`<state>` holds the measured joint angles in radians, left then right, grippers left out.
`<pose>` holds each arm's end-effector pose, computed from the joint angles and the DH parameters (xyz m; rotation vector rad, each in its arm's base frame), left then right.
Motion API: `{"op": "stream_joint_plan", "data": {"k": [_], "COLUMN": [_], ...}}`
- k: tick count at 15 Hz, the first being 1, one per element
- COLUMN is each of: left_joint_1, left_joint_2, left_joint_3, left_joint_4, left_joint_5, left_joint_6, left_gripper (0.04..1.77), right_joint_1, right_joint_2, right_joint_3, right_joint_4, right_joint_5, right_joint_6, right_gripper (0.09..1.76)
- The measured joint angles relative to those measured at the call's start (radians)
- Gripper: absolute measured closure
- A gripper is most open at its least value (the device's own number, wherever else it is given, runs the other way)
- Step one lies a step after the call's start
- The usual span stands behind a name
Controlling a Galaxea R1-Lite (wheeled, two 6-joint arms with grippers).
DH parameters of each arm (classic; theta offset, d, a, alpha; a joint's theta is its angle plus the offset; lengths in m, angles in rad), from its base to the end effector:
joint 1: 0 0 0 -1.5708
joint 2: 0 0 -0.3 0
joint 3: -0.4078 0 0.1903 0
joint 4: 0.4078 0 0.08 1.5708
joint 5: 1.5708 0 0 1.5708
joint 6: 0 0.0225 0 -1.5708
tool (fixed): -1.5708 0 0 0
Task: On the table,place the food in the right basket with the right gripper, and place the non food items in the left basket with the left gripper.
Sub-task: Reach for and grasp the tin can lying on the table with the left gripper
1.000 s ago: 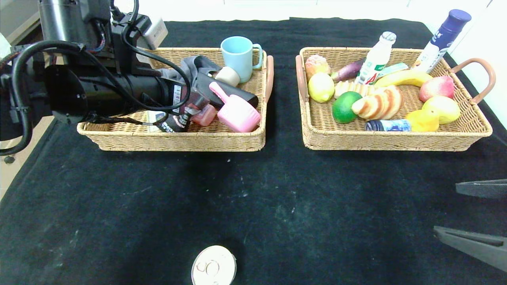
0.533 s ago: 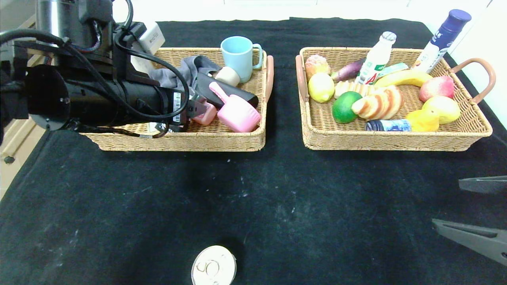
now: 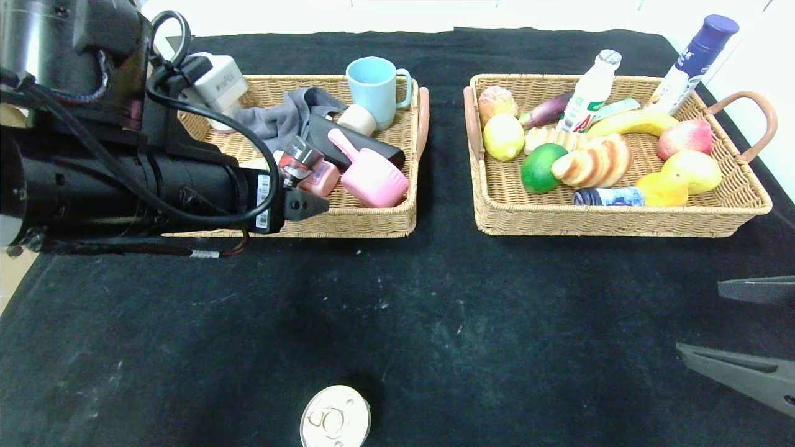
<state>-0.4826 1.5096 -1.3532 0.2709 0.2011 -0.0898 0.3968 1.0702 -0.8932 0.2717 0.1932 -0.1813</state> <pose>0.2314 -0.1161 0.3045 0.0557 0.4156 -0.2586 0.1212 0.0555 0.2624 -0.2193 0.3993 0.6198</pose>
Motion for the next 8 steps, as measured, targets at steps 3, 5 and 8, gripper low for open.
{"op": "stream_joint_plan", "data": {"k": [3, 5, 8], "left_joint_1": [-0.021, -0.061, -0.112], "left_joint_2": [-0.01, -0.011, -0.013], "left_joint_3": [0.021, 0.032, 0.04], "left_joint_4": [0.095, 0.14, 0.242], "left_joint_5": [-0.002, 0.0, 0.001], "left_joint_6": [-0.046, -0.11, -0.164], "left_gripper": [0.15, 0.14, 0.12], "right_joint_1": [0.0, 0.0, 0.001], "right_joint_2": [0.0, 0.001, 0.001], "right_joint_3": [0.0, 0.0, 0.0], "right_joint_4": [0.0, 0.0, 0.0], "right_joint_5": [-0.001, 0.0, -0.001], "right_joint_6": [0.0, 0.0, 0.0], "right_gripper": [0.14, 0.14, 0.14]}}
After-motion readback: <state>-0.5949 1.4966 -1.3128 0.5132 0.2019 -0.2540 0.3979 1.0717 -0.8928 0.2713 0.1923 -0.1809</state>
